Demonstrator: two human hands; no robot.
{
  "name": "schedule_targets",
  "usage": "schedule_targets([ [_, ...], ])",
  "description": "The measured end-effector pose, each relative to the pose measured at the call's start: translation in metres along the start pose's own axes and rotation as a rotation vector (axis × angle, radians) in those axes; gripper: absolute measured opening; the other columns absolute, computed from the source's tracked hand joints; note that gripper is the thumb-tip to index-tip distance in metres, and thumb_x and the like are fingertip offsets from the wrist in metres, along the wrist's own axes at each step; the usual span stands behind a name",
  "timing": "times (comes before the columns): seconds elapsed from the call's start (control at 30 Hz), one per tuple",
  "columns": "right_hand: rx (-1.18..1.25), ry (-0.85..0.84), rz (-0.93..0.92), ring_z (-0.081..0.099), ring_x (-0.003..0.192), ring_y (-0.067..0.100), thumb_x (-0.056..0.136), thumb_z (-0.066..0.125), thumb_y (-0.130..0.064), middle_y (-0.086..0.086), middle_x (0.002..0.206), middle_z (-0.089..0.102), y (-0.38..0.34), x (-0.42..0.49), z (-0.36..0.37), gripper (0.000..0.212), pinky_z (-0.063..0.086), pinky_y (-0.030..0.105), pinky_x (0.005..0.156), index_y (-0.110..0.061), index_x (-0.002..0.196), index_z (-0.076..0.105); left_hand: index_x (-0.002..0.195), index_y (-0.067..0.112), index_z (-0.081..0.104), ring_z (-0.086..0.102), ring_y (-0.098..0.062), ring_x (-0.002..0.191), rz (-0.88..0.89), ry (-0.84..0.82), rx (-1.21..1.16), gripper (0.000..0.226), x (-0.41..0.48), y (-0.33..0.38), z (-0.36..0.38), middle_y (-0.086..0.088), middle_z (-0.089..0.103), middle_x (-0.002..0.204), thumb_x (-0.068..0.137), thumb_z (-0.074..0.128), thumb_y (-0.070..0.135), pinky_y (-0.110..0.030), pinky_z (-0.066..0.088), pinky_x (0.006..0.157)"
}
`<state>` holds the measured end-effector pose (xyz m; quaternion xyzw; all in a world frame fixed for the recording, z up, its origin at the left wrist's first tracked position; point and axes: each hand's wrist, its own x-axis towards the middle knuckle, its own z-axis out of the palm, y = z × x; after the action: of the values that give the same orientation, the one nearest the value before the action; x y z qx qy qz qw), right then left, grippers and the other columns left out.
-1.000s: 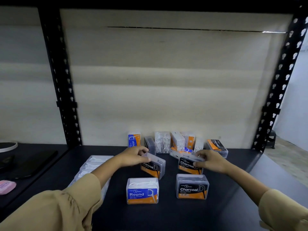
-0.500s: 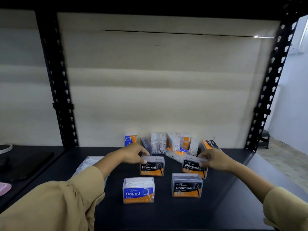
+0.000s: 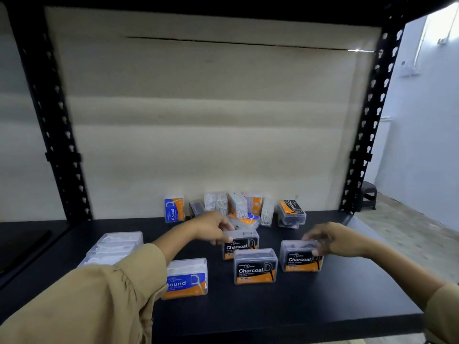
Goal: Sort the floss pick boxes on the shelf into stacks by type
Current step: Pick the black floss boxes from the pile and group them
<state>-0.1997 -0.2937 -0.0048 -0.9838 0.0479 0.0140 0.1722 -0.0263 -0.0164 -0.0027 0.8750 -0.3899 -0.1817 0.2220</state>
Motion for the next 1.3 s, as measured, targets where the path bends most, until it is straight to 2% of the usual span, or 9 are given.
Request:
schedule_targets([
  [0.17, 0.027, -0.009, -0.020, 0.058, 0.094, 0.020, 0.080, 0.070, -0.020, 0.000, 0.108, 0.062, 0.000, -0.010, 0.001, 0.034, 0.041, 0.015, 0.073, -0.021, 0.114, 0.064, 0.132, 0.010, 0.050, 0.062, -0.007, 0.076, 0.007, -0.059, -0.081, 0.043, 0.010, 0.014, 0.007, -0.001, 0.061, 0.102, 0.090, 0.059, 0.012, -0.020, 0.055, 0.069],
  [0.33, 0.070, -0.028, -0.059, 0.060, 0.094, 0.017, 0.081, 0.070, -0.021, -0.004, 0.107, 0.062, -0.006, -0.018, 0.006, 0.030, 0.044, 0.016, 0.074, -0.024, 0.111, 0.066, 0.132, 0.007, 0.050, 0.063, -0.008, 0.075, 0.022, -0.075, -0.092, 0.040, 0.018, 0.022, 0.014, -0.016, 0.064, 0.117, 0.093, 0.055, 0.009, -0.023, 0.055, 0.073],
  [0.5, 0.132, -0.016, -0.075, 0.061, 0.092, 0.014, 0.080, 0.071, -0.021, -0.006, 0.104, 0.062, -0.012, -0.022, 0.014, 0.031, 0.045, 0.011, 0.071, -0.025, 0.110, 0.066, 0.133, 0.006, 0.049, 0.062, -0.007, 0.075, 0.042, -0.109, -0.095, 0.039, 0.025, 0.031, 0.018, -0.013, 0.064, 0.111, 0.094, 0.053, 0.008, -0.021, 0.055, 0.070],
  [0.6, 0.159, -0.013, -0.081, 0.062, 0.094, 0.016, 0.079, 0.072, -0.021, -0.003, 0.106, 0.063, -0.014, -0.022, 0.016, 0.032, 0.046, 0.012, 0.072, -0.025, 0.110, 0.067, 0.133, 0.006, 0.050, 0.062, -0.009, 0.076, 0.052, -0.115, -0.093, 0.039, 0.027, 0.036, 0.020, -0.017, 0.063, 0.118, 0.094, 0.052, 0.008, -0.021, 0.055, 0.071],
  [0.77, 0.227, 0.038, -0.058, 0.057, 0.075, 0.005, 0.076, 0.076, -0.023, -0.004, 0.099, 0.064, -0.015, -0.024, 0.020, 0.033, 0.046, 0.012, 0.066, -0.033, 0.102, 0.059, 0.131, 0.003, 0.051, 0.061, -0.009, 0.073, 0.077, -0.146, -0.099, 0.036, 0.031, 0.050, 0.026, -0.018, 0.064, 0.112, 0.095, 0.051, 0.007, -0.022, 0.054, 0.072],
  [0.9, 0.338, 0.093, -0.029, 0.057, 0.074, 0.008, 0.069, 0.081, -0.019, -0.004, 0.097, 0.056, -0.016, -0.026, 0.021, 0.044, 0.051, 0.019, 0.067, -0.030, 0.100, 0.052, 0.130, 0.004, 0.053, 0.060, -0.007, 0.072, 0.120, -0.166, -0.071, 0.036, 0.034, 0.064, 0.032, -0.017, 0.064, 0.117, 0.095, 0.052, 0.009, -0.020, 0.054, 0.069],
  [1.07, 0.345, 0.137, -0.019, 0.064, 0.081, 0.022, 0.065, 0.083, -0.022, -0.002, 0.105, 0.051, -0.016, -0.027, 0.022, 0.054, 0.055, 0.026, 0.067, -0.032, 0.103, 0.046, 0.126, 0.010, 0.058, 0.062, -0.013, 0.090, 0.169, -0.189, -0.013, 0.034, 0.037, 0.078, 0.039, -0.009, 0.065, 0.121, 0.092, 0.056, 0.014, -0.026, 0.054, 0.077],
  [1.17, 0.301, 0.154, -0.028, 0.064, 0.084, 0.024, 0.065, 0.083, -0.024, -0.006, 0.106, 0.048, -0.017, -0.027, 0.024, 0.057, 0.055, 0.022, 0.064, -0.031, 0.106, 0.044, 0.124, 0.011, 0.060, 0.065, -0.018, 0.102, 0.182, -0.191, 0.015, 0.034, 0.035, 0.082, 0.038, -0.006, 0.065, 0.121, 0.091, 0.059, 0.017, -0.034, 0.051, 0.094],
  [1.3, 0.255, 0.157, -0.035, 0.062, 0.085, 0.022, 0.066, 0.082, -0.023, -0.008, 0.105, 0.047, -0.020, -0.026, 0.024, 0.056, 0.055, 0.022, 0.064, -0.030, 0.106, 0.044, 0.123, 0.010, 0.061, 0.062, -0.021, 0.111, 0.197, -0.213, 0.028, 0.034, 0.033, 0.084, 0.036, -0.005, 0.064, 0.124, 0.090, 0.060, 0.019, -0.030, 0.047, 0.100],
])
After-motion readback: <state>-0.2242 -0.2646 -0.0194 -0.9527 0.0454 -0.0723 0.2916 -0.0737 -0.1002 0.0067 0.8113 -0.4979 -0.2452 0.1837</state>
